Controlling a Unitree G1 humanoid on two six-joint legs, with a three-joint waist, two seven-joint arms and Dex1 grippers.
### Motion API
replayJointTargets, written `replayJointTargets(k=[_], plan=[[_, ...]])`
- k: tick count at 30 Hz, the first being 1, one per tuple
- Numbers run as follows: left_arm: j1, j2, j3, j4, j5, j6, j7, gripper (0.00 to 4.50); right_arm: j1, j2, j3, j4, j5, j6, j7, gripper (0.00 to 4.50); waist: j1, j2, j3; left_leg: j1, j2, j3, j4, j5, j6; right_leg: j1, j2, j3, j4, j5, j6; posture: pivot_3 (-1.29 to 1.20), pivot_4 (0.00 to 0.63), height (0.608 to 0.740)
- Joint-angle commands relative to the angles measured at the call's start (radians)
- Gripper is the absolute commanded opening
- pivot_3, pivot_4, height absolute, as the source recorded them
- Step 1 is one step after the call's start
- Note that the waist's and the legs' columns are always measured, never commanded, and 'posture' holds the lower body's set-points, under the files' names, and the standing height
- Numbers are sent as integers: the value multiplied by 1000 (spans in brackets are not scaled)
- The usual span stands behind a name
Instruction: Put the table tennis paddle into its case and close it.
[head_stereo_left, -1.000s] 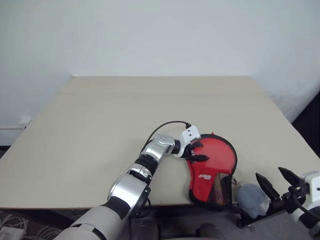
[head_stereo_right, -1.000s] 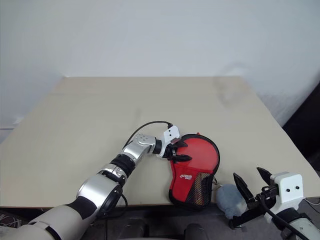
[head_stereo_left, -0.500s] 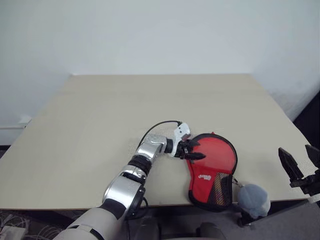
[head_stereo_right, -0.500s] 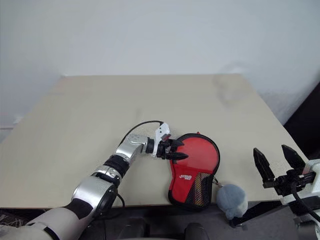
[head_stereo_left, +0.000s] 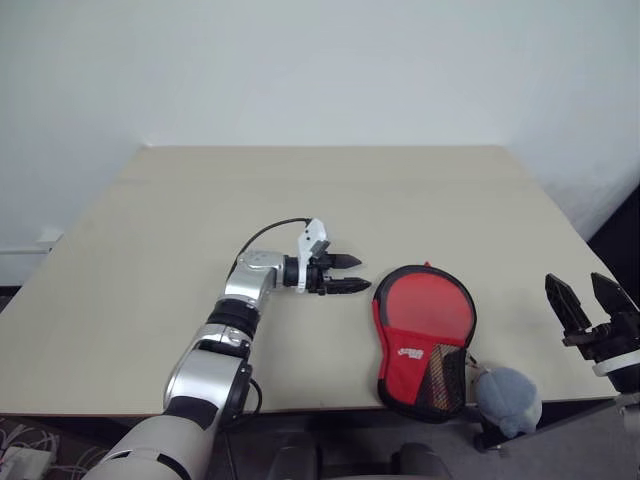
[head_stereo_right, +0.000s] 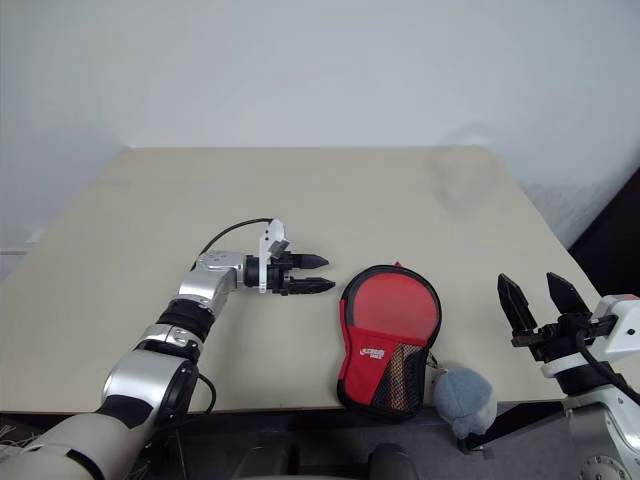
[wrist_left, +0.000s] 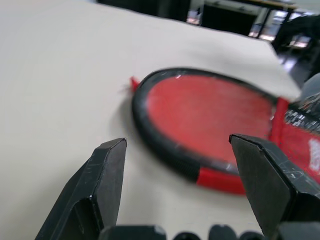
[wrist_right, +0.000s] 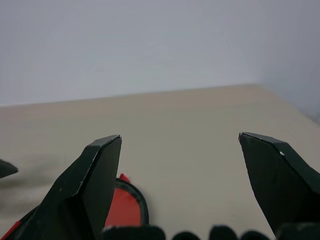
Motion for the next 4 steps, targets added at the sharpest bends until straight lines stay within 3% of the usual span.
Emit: replayJointTargets(k=[1, 4], plan=[[60, 37, 5, -105, -29, 29, -34, 3583, -25, -26, -34, 9, 25, -22, 3, 4053, -2, 2, 1, 0, 0, 0, 0, 0, 0, 0, 0, 1, 1, 0, 0, 0, 0, 740], [111, 61, -7, -143, -12, 30, -22, 3583, -58, -50, -21, 45, 19, -16, 4, 4053, -2, 2, 1, 0, 0, 1, 0, 1, 0, 0, 1, 2, 2, 0, 0, 0, 0, 740]])
